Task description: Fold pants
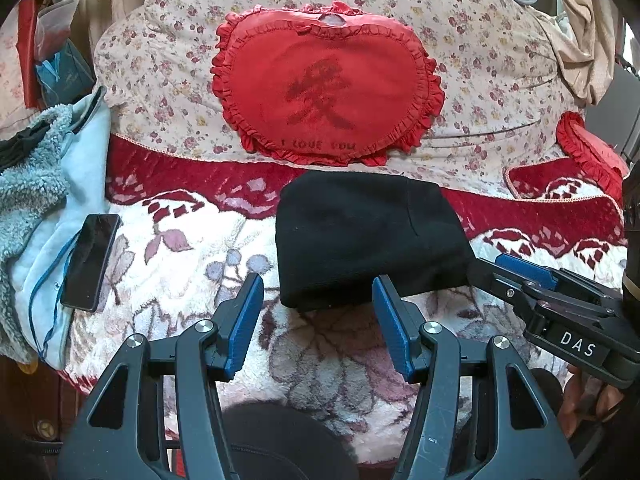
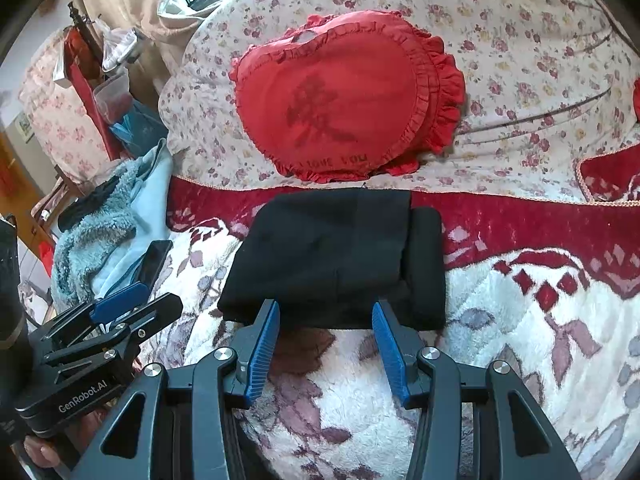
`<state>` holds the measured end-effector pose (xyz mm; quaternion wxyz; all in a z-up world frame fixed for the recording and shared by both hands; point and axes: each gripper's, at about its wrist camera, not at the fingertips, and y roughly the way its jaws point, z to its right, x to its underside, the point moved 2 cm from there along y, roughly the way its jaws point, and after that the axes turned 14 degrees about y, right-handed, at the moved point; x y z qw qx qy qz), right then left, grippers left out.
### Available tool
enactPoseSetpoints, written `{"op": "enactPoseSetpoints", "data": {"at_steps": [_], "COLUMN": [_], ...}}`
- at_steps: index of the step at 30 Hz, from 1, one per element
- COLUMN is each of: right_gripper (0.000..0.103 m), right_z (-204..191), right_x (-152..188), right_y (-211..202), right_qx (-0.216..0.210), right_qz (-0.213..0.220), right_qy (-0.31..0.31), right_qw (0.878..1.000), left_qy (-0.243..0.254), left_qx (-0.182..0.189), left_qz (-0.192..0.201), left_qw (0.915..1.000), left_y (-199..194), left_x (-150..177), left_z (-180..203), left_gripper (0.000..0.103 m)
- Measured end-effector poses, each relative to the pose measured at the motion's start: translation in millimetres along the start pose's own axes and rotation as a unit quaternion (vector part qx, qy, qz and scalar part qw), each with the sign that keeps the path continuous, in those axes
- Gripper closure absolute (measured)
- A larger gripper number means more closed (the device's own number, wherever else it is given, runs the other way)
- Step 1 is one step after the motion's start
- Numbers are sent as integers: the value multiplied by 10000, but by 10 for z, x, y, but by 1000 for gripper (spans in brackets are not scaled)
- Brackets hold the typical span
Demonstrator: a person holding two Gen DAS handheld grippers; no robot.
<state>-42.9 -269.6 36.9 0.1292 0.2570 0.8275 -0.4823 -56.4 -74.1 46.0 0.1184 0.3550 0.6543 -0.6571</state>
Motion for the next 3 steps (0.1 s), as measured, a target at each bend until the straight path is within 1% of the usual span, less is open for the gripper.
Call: {"op": "enactPoseSetpoints", "data": {"at_steps": [3], "right_gripper": [56], "right_z": [3], "right_x": [-4], "right_y": [0], "right_qx": [-5], "right_qz": [1], "right_qy": [-5], "right_qw": [10000], "left_qy": [-30], "left_qx": [4], "left_qz": [-17], "left_qw": [10000], "left_y": [11], "left_x": [13], "left_z": [-15], "left_gripper": [47]}}
